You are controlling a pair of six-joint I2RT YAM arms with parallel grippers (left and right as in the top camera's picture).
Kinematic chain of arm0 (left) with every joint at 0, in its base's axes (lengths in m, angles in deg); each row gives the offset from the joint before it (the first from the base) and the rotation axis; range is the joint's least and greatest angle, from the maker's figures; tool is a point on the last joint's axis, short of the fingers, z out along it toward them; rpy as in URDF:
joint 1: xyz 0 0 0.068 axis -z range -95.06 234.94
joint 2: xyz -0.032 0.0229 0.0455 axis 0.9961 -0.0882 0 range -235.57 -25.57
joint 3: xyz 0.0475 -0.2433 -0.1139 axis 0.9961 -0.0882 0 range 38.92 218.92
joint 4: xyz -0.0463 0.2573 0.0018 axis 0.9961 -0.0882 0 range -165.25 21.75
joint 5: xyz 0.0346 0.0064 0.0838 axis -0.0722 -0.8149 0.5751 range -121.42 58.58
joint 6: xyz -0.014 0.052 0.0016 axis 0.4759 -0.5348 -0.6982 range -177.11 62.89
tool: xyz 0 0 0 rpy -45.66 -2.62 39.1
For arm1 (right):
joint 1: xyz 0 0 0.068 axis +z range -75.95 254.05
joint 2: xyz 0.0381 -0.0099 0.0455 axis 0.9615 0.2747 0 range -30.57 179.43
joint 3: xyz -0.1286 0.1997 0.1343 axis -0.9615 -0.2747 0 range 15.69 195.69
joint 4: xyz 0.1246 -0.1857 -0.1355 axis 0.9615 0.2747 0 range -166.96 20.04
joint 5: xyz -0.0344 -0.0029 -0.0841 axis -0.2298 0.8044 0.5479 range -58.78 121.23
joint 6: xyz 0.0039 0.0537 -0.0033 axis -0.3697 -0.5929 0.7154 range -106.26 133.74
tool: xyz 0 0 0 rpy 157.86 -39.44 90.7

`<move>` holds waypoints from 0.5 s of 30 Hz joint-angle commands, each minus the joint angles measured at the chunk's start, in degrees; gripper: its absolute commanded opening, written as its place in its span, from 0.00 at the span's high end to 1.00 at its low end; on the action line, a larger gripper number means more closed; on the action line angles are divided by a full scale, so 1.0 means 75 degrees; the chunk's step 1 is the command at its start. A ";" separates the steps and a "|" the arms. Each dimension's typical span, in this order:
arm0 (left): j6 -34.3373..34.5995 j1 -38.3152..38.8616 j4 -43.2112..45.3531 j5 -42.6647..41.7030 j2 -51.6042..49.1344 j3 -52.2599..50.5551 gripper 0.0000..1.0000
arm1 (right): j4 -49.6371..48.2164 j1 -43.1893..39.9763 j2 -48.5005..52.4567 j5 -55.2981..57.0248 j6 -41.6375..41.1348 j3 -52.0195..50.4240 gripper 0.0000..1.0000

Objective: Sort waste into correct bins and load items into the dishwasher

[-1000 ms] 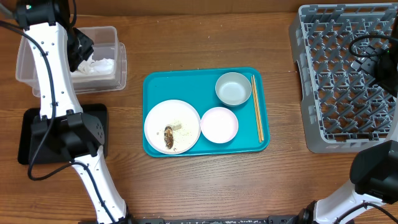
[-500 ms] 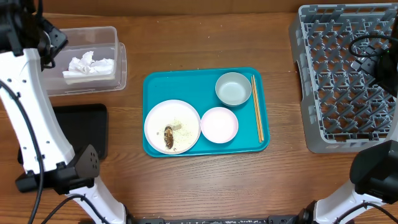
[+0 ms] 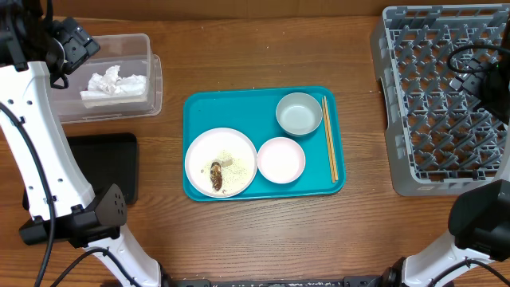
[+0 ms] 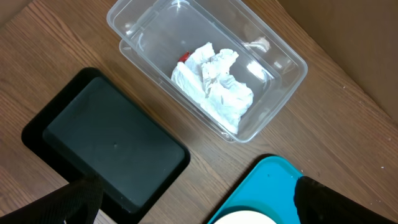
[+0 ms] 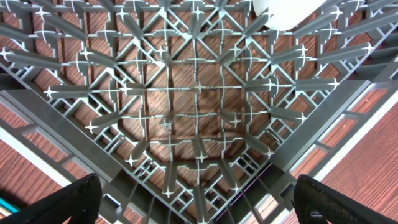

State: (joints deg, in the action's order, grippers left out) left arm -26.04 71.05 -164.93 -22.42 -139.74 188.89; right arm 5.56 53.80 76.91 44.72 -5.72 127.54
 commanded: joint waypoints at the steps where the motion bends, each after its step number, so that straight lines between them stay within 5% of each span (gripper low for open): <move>1: -0.0198 -0.0032 -0.0015 -0.0070 -0.0070 0.0012 0.00 | -0.0023 -0.0009 -0.0085 0.0012 -0.0012 -0.0006 0.00; 10: -0.0198 -0.0032 -0.0015 -0.0070 -0.0070 0.0012 0.00 | -0.0082 -0.0009 -0.0085 -0.0079 -0.0038 -0.0006 0.00; 15: -0.0198 -0.0032 -0.0015 -0.0070 -0.0070 0.0012 0.00 | -0.0420 -0.0009 -0.0085 -0.2209 -0.0050 -0.0006 0.00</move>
State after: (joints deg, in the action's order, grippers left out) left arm -26.06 71.05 -164.93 -22.62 -139.74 188.89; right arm 2.72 53.80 76.91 40.13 -5.74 127.54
